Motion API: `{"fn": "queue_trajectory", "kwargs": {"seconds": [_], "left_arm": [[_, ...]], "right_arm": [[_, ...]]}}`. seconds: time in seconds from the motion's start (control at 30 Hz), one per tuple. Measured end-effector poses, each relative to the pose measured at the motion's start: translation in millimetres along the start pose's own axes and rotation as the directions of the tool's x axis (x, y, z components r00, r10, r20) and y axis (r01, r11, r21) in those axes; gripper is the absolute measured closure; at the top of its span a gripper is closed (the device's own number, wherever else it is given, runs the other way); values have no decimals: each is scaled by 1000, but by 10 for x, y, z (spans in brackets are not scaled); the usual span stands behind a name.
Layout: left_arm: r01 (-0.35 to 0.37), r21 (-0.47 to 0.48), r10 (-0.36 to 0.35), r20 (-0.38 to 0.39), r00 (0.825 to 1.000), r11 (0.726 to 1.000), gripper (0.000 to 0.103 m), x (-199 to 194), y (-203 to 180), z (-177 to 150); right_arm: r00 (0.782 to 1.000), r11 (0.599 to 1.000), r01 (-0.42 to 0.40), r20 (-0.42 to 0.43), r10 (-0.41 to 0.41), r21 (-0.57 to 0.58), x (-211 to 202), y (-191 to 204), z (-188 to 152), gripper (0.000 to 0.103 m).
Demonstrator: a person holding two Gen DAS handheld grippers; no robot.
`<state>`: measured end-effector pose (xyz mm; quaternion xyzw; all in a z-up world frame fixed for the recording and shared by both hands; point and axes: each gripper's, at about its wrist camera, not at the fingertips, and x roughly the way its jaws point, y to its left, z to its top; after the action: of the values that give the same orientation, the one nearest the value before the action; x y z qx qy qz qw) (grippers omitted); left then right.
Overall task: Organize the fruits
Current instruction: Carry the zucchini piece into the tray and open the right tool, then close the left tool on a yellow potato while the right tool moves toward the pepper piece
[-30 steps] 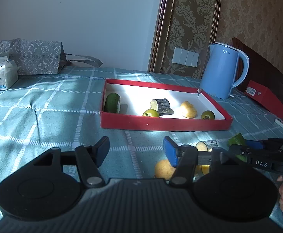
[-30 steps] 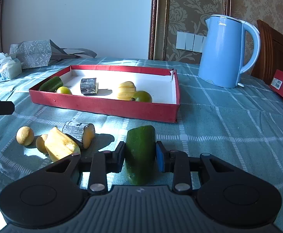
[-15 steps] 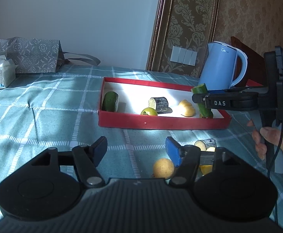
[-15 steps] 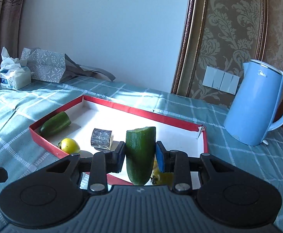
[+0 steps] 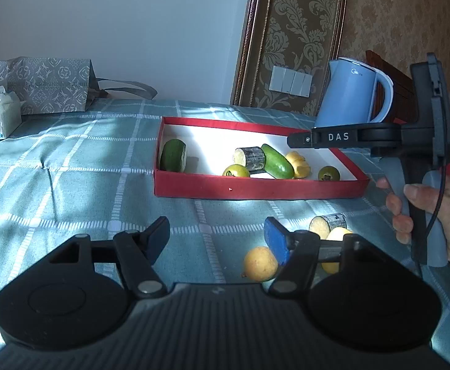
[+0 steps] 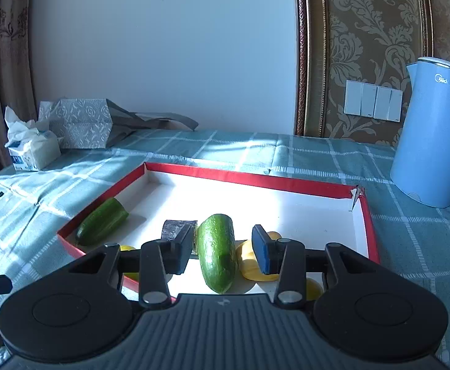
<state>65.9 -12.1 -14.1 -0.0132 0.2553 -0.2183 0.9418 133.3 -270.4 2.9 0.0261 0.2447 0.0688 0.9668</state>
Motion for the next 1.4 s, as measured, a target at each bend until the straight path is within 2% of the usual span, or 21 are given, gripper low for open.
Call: {"fn": "queue_trajectory", "kwargs": {"seconds": [0.13, 0.23, 0.4, 0.57, 0.63, 0.77, 0.97, 1.07, 1.2, 1.33, 1.4], "left_arm": [[-7, 36, 8, -10, 1000, 999, 39, 24, -76, -26], [-23, 92, 24, -12, 1000, 996, 39, 50, -183, -62], [-55, 155, 55, 3, 998, 986, 39, 75, -302, -110], [-71, 142, 74, -17, 997, 987, 39, 151, -292, -100], [-54, 127, 58, -29, 998, 990, 39, 160, -277, -98], [-15, 115, 20, -44, 999, 993, 41, 165, -301, -102], [-29, 180, 39, -52, 998, 983, 42, 201, -456, -155], [-22, 169, 33, -61, 998, 985, 44, 214, -436, -152], [4, 145, 13, -115, 993, 989, 66, 297, -392, -146], [0, 158, 18, -117, 993, 987, 69, 321, -417, -156], [-2, 160, 21, -116, 993, 987, 74, 327, -422, -158]], "right_arm": [[993, 993, 4, 119, -17, 115, -518, -109, -262, 39], [983, 989, 27, 173, -52, 143, -833, -152, -509, 38], [952, 986, 52, 290, -97, 160, -1133, -159, -739, 36], [952, 995, 72, 291, -90, 71, -1116, -1, -769, 36], [955, 997, 62, 289, -70, 35, -1112, 62, -782, 36], [949, 994, 98, 306, -77, -53, -1114, 227, -824, 36], [951, 996, 92, 297, -84, -14, -1107, 167, -814, 36], [951, 997, 79, 299, -80, 17, -1125, 115, -812, 36], [954, 997, 81, 289, -80, 6, -1108, 130, -815, 36], [953, 996, 87, 293, -81, -6, -1109, 149, -818, 36], [954, 996, 84, 290, -79, -3, -1105, 145, -816, 36]]}}
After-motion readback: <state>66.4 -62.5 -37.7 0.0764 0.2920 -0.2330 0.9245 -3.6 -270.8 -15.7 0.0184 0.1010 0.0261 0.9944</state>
